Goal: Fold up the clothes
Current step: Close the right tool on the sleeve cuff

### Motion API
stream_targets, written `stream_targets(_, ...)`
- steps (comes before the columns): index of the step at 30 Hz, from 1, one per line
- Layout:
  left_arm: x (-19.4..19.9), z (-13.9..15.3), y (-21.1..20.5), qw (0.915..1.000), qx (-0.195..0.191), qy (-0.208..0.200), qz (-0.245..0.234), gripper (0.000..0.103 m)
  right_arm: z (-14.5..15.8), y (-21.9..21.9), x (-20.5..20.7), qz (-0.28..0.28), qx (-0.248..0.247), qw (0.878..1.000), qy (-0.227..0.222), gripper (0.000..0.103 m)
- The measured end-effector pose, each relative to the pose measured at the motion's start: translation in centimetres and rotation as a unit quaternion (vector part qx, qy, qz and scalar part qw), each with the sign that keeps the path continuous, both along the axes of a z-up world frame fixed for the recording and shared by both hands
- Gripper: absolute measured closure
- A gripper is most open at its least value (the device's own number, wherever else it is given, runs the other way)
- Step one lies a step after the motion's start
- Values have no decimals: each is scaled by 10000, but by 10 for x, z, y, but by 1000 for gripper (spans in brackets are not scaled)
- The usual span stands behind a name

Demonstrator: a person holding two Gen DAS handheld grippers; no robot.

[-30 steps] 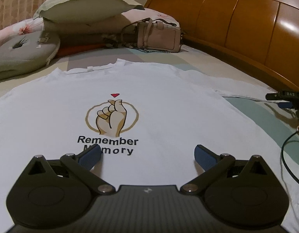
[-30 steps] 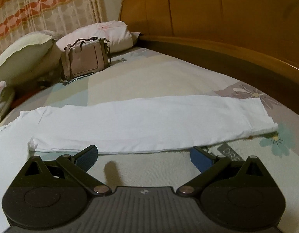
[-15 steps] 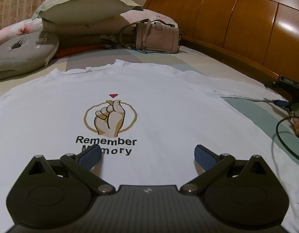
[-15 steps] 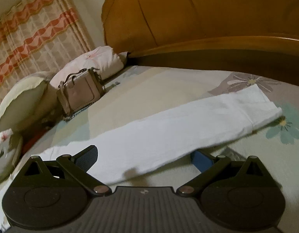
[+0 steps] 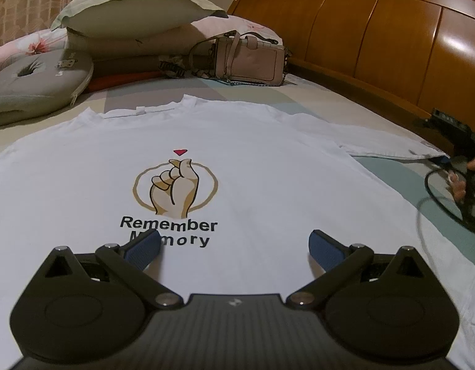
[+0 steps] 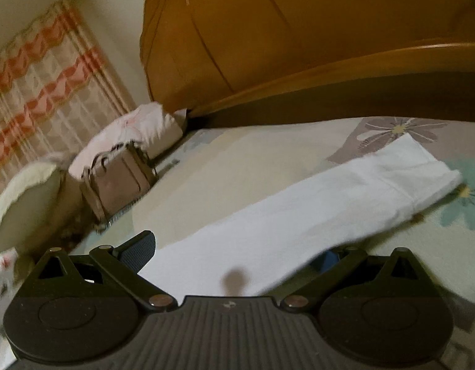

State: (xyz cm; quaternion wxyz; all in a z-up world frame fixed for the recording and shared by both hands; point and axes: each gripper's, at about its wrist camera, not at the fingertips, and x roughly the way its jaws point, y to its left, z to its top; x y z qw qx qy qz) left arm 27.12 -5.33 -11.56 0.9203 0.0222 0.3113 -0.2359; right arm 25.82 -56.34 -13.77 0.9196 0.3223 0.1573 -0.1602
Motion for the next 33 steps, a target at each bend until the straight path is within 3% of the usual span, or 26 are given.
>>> stream_targets(14, 5, 2, 9, 9998, -71, -8, 166, 1, 6, -17, 14, -250, 210, 9987, -386, 0)
stream_targets(24, 6, 8, 16, 9996, -90, -157, 223, 1, 40, 5, 15, 57, 284, 9968, -750, 0)
stream_targets(33, 10, 13, 21, 9997, -68, 160, -180, 1, 70, 42, 36, 444, 146, 9967, -665, 0)
